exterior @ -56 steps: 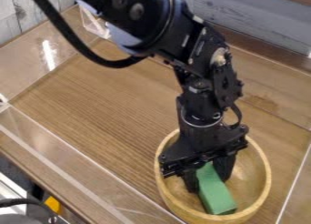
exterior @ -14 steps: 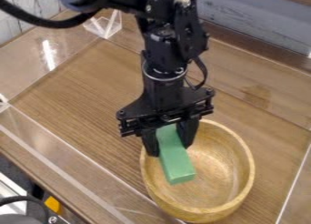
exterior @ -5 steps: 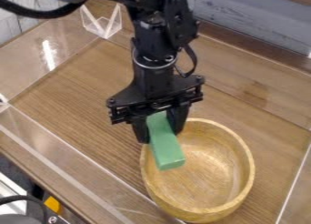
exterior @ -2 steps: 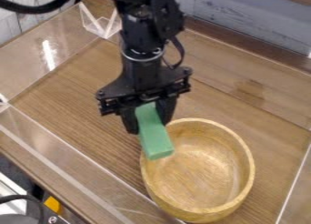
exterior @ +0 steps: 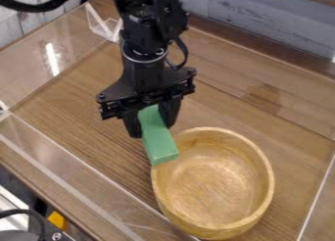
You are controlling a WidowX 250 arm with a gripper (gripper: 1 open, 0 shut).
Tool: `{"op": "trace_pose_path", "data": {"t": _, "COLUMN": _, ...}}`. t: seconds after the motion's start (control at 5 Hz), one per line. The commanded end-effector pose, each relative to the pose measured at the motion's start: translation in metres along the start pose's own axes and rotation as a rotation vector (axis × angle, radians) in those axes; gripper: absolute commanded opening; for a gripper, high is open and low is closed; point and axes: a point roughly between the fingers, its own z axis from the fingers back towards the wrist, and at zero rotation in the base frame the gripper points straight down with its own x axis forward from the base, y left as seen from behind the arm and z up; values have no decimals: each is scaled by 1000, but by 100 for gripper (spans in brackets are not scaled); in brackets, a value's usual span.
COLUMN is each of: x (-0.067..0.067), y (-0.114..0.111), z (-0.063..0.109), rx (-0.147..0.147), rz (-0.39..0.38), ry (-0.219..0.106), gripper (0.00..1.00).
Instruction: Remove the green block from inside the brown bowl and put it on the table
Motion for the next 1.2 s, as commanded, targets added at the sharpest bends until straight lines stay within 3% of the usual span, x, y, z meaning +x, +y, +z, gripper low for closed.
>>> {"op": "trace_pose_path", "data": {"t": 0.0, "x": 13, "y": -6, "z": 4, "rx": -22, "rz": 17, "ry": -49, "gripper": 0}}
{"op": "trace_pose_path", "data": {"t": 1.0, "x": 20, "y": 2, "z": -27, "rx": 36, "rz": 18, "ry": -119, "gripper": 0}}
